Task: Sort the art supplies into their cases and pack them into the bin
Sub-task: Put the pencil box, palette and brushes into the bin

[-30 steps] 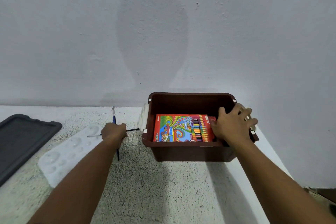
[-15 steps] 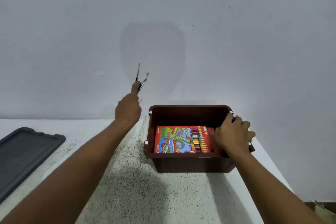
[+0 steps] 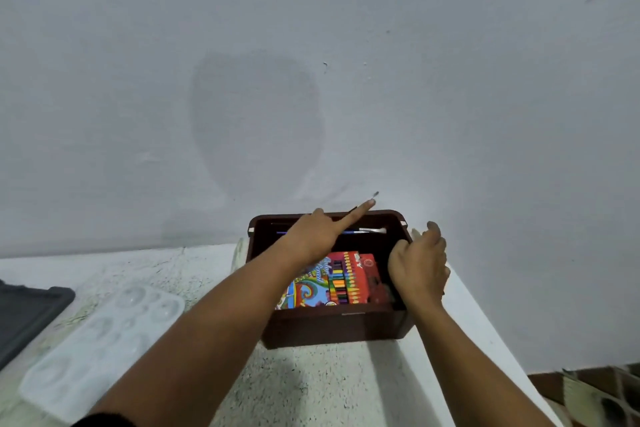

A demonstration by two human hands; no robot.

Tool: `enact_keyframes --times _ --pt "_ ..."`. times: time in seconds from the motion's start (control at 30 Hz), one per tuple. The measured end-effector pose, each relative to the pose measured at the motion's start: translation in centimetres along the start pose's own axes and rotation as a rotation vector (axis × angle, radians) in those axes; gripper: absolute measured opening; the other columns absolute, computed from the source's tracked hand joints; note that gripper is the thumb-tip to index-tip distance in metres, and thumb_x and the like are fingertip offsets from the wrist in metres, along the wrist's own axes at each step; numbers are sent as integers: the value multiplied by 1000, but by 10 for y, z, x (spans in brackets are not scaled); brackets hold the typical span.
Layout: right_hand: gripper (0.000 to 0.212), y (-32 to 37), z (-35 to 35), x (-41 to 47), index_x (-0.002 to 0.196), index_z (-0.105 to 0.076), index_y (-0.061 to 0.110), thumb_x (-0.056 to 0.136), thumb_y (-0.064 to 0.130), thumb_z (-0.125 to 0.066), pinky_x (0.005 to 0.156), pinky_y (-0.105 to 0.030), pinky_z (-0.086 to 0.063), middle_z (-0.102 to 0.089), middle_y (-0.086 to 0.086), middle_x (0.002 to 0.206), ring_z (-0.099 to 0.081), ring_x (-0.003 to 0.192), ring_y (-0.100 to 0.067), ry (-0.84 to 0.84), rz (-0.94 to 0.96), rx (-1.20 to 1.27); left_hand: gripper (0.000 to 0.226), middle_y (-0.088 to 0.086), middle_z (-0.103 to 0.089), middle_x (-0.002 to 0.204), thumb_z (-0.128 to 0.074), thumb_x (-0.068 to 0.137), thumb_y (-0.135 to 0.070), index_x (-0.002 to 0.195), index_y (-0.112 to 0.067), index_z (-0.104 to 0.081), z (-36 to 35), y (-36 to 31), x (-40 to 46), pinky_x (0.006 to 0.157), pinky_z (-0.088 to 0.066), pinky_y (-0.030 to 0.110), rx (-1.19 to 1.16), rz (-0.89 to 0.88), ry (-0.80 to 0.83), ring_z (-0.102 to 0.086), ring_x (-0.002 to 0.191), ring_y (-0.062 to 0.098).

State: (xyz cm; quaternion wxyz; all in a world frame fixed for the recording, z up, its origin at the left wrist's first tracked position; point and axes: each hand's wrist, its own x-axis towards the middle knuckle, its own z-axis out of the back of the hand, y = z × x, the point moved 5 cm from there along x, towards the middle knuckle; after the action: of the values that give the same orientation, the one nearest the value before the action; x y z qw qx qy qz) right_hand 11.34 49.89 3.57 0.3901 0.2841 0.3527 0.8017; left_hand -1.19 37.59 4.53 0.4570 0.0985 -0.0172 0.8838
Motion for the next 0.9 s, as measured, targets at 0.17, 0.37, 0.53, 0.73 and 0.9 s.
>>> enact_keyframes --times 0.17,0.37,0.53,0.73,0.9 --pt "53 -1 -3 1 143 -32 9 92 14 -46 107 -50 -30 -43 -14 142 -42 129 -34 1 19 -7 113 13 -62 88 -49 92 0 122 -57 44 -36 10 1 78 -40 38 99 -53 114 -51 95 29" --pt "51 -1 -8 4 141 -35 11 92 18 -48 104 -51 -33 -44 -13 141 -45 127 -33 8 48 -95 91 11 -58 100 -48 100 -20 136 -57 26 -44 15 5 78 -46 36 50 -64 107 -54 92 23" --pt "51 0 -11 6 140 -36 11 91 20 -49 101 -50 -34 -42 -15 142 -44 125 -35 26 63 -182 71 6 -51 124 -65 88 -15 144 -36 -27 -23 35 -12 89 -48 35 -347 83 40 -51 112 23" --pt "52 3 -13 3 139 -36 8 90 20 -50 102 -51 -32 -42 -19 140 -42 126 -39 46 69 -242 16 11 -58 98 -57 94 -21 101 -8 -59 12 91 -52 78 -42 35 -372 339 -300 -55 93 28" --pt "48 5 -16 2 130 -41 1 90 27 -50 97 -50 -35 -45 -23 133 -43 120 -43 86 77 -415 13 16 -59 99 -56 86 -12 98 -6 -59 -14 165 -155 75 -42 33 -255 757 -155 -56 92 32"
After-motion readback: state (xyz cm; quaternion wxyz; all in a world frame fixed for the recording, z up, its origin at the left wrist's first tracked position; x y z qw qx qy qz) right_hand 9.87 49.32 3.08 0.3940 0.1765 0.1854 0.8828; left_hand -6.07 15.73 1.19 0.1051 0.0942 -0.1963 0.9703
